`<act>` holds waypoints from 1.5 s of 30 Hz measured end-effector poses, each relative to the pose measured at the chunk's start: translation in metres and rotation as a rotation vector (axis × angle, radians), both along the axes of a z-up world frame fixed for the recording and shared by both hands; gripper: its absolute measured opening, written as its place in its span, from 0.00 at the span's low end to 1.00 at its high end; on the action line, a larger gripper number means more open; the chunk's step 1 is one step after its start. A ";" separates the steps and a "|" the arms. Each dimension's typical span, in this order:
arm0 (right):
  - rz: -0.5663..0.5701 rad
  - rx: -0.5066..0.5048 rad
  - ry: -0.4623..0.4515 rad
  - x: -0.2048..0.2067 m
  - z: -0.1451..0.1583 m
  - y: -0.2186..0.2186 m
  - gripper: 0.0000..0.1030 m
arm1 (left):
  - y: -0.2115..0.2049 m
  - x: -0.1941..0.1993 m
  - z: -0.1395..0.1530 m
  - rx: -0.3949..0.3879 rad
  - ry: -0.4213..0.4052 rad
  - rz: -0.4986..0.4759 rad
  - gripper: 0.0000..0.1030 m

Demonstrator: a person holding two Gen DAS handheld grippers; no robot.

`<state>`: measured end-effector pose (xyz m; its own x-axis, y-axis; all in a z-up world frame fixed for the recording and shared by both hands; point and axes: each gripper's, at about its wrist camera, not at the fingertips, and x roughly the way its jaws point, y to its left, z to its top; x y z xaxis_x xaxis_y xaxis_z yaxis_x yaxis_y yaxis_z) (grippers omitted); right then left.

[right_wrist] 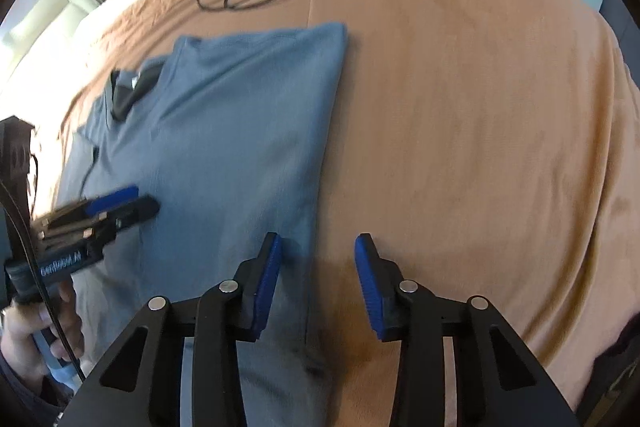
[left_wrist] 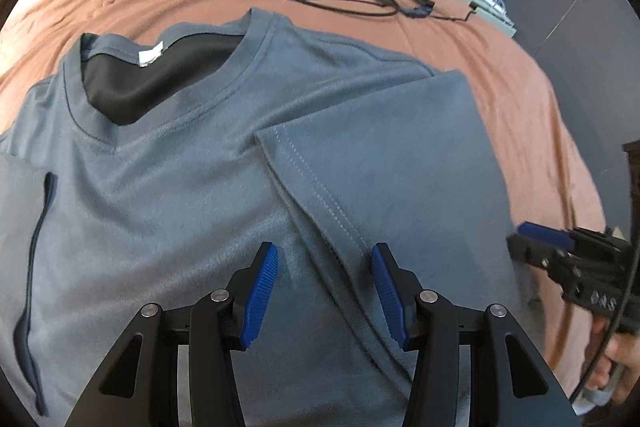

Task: Fold small clothes
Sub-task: 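Lift both open grippers away from the folded shirt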

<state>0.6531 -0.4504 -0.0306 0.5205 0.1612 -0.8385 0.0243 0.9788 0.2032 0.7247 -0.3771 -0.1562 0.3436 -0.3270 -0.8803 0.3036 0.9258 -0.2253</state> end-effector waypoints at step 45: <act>0.049 -0.048 -0.092 -0.054 0.007 0.084 0.34 | 0.143 -0.109 0.048 -0.026 -0.017 0.118 0.59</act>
<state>0.5988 -0.3661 -0.0236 0.5880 0.1492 -0.7950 -0.0400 0.9870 0.1557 0.6158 -0.2339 -0.1077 0.3955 -0.3059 -0.8660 0.1973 0.9492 -0.2451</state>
